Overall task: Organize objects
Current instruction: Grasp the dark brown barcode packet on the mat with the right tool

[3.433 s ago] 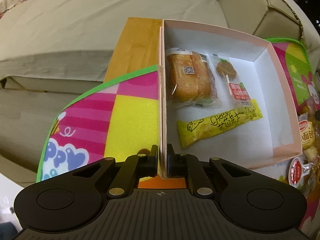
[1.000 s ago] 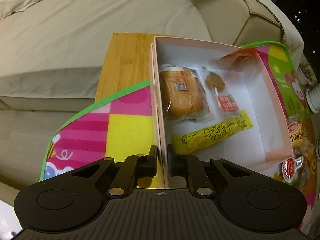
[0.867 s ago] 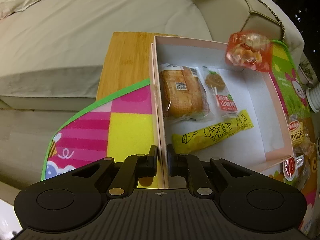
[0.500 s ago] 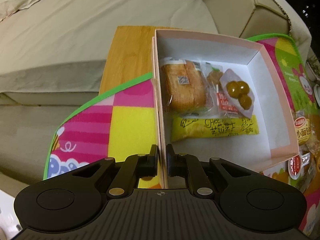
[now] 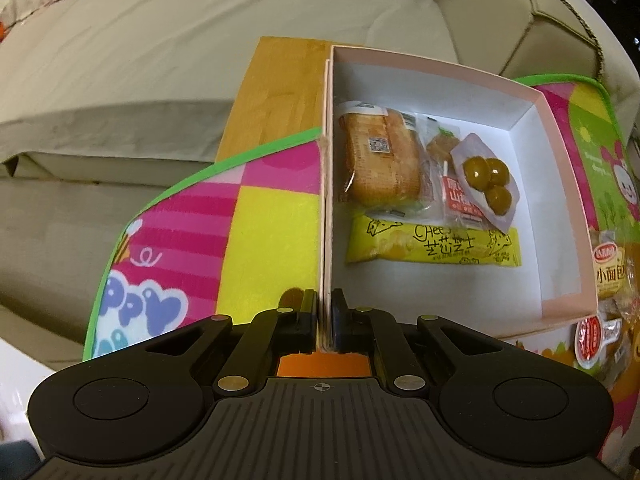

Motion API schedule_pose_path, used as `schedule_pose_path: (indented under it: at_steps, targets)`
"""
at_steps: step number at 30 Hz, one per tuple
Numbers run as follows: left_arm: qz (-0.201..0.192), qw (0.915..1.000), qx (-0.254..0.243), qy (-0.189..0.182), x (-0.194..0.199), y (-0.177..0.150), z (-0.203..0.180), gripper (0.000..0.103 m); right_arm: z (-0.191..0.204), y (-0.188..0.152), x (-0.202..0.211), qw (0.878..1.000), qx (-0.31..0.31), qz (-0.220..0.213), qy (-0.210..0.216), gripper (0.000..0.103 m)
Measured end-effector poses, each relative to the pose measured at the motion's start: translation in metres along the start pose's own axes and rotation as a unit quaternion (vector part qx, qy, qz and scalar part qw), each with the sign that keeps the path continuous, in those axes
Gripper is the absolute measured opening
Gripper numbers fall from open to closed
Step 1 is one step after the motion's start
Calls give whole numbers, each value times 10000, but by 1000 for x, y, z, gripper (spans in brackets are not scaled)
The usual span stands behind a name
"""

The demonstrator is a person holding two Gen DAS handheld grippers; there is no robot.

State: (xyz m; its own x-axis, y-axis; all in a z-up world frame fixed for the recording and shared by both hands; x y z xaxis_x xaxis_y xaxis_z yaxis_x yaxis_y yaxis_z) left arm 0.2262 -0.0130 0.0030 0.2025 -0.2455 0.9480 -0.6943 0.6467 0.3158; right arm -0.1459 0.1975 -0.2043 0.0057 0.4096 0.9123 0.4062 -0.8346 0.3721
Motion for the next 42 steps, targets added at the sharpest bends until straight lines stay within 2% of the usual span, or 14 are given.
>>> schedule_pose_path:
  at_steps: [3, 4, 8, 9, 10, 11, 14, 15, 18, 23, 29, 34, 37, 42]
  targets:
    - [-33, 10000, 22, 74, 2, 3, 0, 9, -16, 4, -26, 9951, -823, 374, 394, 90]
    - [-51, 9999, 30, 84, 3, 4, 0, 9, -24, 7, -36, 9866, -1445, 526, 547, 90]
    - [-131, 9998, 115, 98, 6, 3, 2, 9, -69, 16, -88, 9261, -3667, 786, 413, 87]
    - [-117, 9999, 65, 94, 6, 1, 2, 9, -75, 16, -100, 9197, -3822, 863, 245, 70]
    - [-98, 9999, 63, 92, 6, 0, 1, 9, -77, 16, -111, 9192, -3816, 971, 71, 59]
    - [-74, 9999, 62, 103, 5, -2, 1, 9, -75, 18, -116, 9243, -3675, 1024, -69, 59]
    - [-75, 9999, 61, 118, 2, -3, 0, 9, -49, 23, -110, 9563, -2809, 803, 94, 47]
    - [-57, 9999, 70, 127, 2, -2, 0, 9, -36, 19, -108, 9691, -2318, 831, 120, 46]
    - [-44, 9999, 51, 153, 1, -1, -2, 9, -10, -3, -100, 9830, -1550, 948, 250, 46]
    - [2, 9999, -98, 135, -3, -2, -3, 9, -4, -25, -89, 9796, -1750, 983, 115, 52]
    - [45, 9995, -303, 91, -3, -3, -5, 9, 6, -16, -100, 9807, -1672, 972, -300, 52]
    - [99, 9985, -536, -28, -2, -5, -9, 9, 20, -4, -103, 9749, -1852, 1174, -397, 39]
    - [130, 9958, -888, -191, -3, -5, -11, 9, 24, 5, -85, 9659, -2260, 1222, -304, 39]
    - [137, 9934, -1058, -430, -3, -4, -9, 10, 28, 38, -13, 9593, -2688, 748, -434, 39]
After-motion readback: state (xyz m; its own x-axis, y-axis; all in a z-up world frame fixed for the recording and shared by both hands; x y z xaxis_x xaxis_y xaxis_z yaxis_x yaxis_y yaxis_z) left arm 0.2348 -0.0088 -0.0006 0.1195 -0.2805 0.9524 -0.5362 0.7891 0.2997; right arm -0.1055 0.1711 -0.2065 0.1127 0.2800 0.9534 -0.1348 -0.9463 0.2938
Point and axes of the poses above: each gripper's, at about its wrist camera, not at the fingertips, and x roughly against the way its jaws point, z to its left, y to its top, the point moved 8 cm from there along -x, roughly the way its jaws point, and after that the axes turned 11 degrees about -x, right-handed, at the moved point
